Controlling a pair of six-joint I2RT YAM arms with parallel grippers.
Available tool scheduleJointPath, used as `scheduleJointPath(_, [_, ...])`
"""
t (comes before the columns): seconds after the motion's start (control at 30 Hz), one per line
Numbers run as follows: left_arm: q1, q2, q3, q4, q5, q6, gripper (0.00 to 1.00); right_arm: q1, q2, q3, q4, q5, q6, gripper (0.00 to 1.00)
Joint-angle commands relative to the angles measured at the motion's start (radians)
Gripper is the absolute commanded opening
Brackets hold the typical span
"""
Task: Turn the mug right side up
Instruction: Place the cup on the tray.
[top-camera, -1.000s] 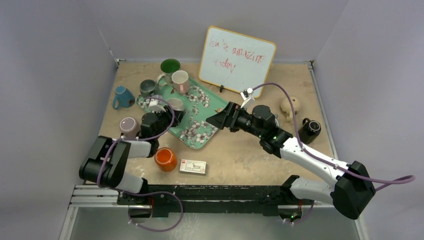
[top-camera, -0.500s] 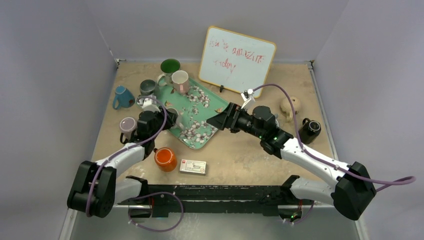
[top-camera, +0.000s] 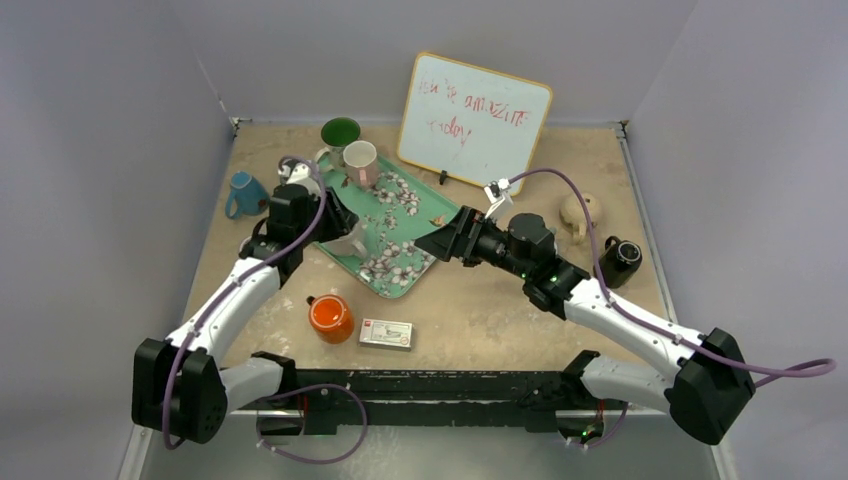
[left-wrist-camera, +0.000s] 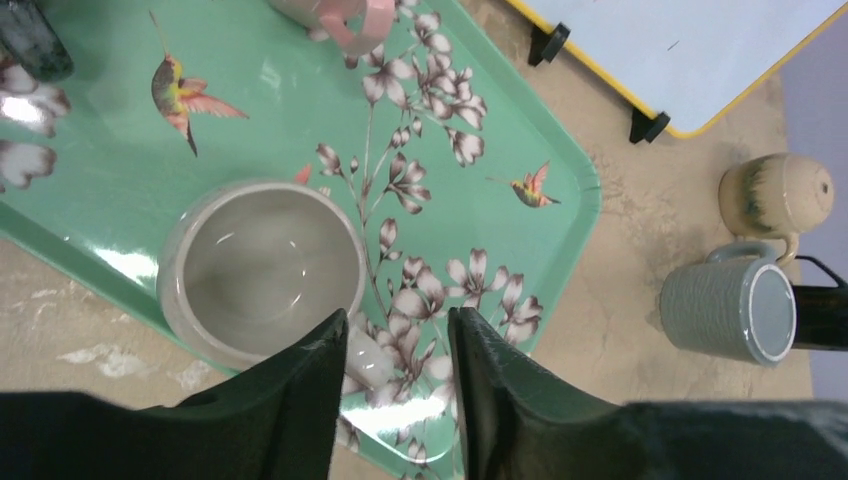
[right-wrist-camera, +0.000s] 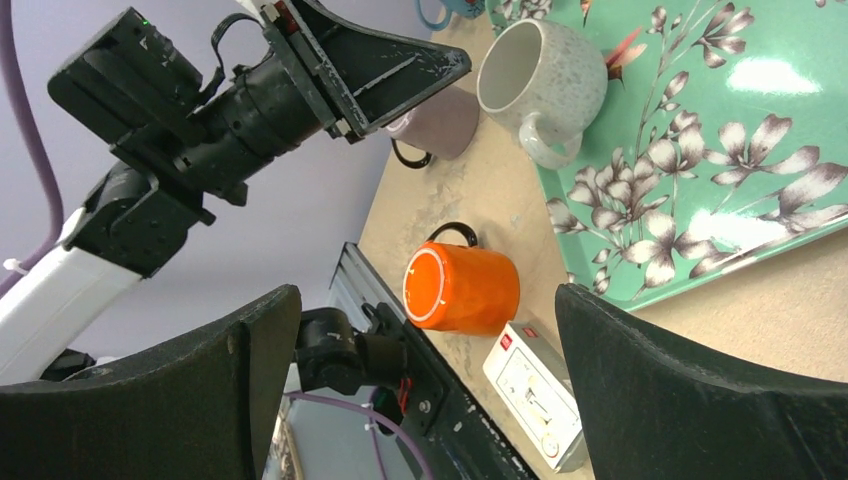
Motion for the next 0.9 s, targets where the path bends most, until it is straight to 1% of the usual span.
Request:
scheduleJointPath(0.0, [0.000,0.021,0.076,-0.236,0.034,0.038,0.43,-0.006,-0.014,-0.009,0.033,-0.015,0.007,0.99])
scheduleJointPath(0.07, [-0.019,0.027,0.077,-0.268,0.043,0.039,0.53,-0.004,-0.016,-0.013,0.034,-0.013,0.007,0.99])
scheduleJointPath(0.1, [-0.043,0.024,0.079,-0.292,0.019,0.043,0.55,-0.004,-0.018,-0.016,0.034,-0.009,0.005,0.99])
scheduleJointPath(0.17, [-0.103,0.012,0.081,-0.337,-0.086,0.047,0.56,-0.005,-0.016,-0.025,0.034,-0.003,0.000,0.99])
scheduleJointPath(0.23, [-0.151,0.001,0.075,-0.363,-0.146,0.033,0.57,-0.005,-0.008,-0.040,0.048,-0.004,0.006,0.99])
scheduleJointPath(0.37, [-0.167,0.008,0.028,-0.316,-0.153,-0.012,0.59,-0.005,0.010,-0.057,0.077,-0.020,0.028,0.99])
scheduleJointPath(0.43, [-0.166,0.039,0.015,-0.280,-0.162,-0.016,0.60,-0.006,0.005,-0.057,0.068,-0.025,0.028,0.99])
scheduleJointPath(0.63, [-0.164,0.187,0.053,-0.172,-0.233,0.006,0.60,-0.005,-0.050,-0.089,0.066,0.015,0.039,0.99])
scheduleJointPath(0.7, [-0.157,0.218,0.061,-0.135,-0.253,0.004,0.57,-0.004,-0.063,-0.095,0.051,0.035,0.043,0.99])
scheduleJointPath(0.77, [-0.144,0.243,0.066,-0.103,-0.280,0.006,0.51,-0.005,-0.073,-0.111,0.054,0.046,0.053,0.99])
scheduleJointPath(0.87, [-0.103,0.285,0.077,-0.052,-0.288,0.017,0.49,-0.005,-0.078,-0.108,0.041,0.039,0.048,0.99])
